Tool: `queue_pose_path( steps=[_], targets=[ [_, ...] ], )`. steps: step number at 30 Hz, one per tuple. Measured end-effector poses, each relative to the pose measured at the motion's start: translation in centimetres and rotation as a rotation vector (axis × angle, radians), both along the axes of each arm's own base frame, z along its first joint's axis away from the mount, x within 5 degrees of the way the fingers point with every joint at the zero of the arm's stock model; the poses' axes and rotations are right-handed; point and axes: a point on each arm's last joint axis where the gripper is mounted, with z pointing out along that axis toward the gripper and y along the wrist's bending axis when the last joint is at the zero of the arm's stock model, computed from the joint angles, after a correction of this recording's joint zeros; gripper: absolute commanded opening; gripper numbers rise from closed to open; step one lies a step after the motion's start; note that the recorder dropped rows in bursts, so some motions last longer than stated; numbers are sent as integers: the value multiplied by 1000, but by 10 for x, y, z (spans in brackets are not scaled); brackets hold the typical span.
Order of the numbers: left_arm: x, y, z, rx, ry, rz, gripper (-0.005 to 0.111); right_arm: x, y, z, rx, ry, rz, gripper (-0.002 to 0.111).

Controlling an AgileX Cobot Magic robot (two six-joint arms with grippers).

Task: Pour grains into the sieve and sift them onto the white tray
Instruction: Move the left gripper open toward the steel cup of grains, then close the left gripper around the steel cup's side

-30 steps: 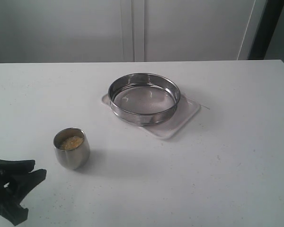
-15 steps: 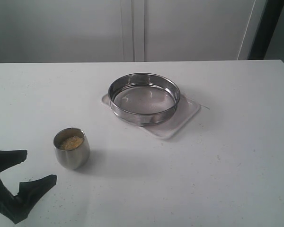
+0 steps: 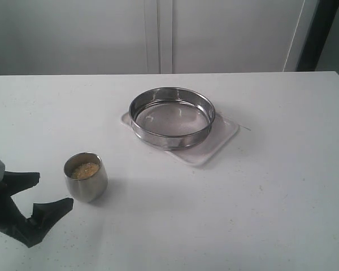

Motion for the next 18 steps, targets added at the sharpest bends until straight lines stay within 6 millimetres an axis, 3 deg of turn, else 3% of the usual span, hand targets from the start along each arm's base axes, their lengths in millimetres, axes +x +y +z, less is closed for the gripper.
queue_pose_path(
  steps=[13,18],
  targets=[
    [38,-3,-14,-14,9,-41,95,0,0,0,0,0,0,0],
    [46,-14,-23,-10,29,-99,95,0,0,0,0,0,0,0]
  ],
)
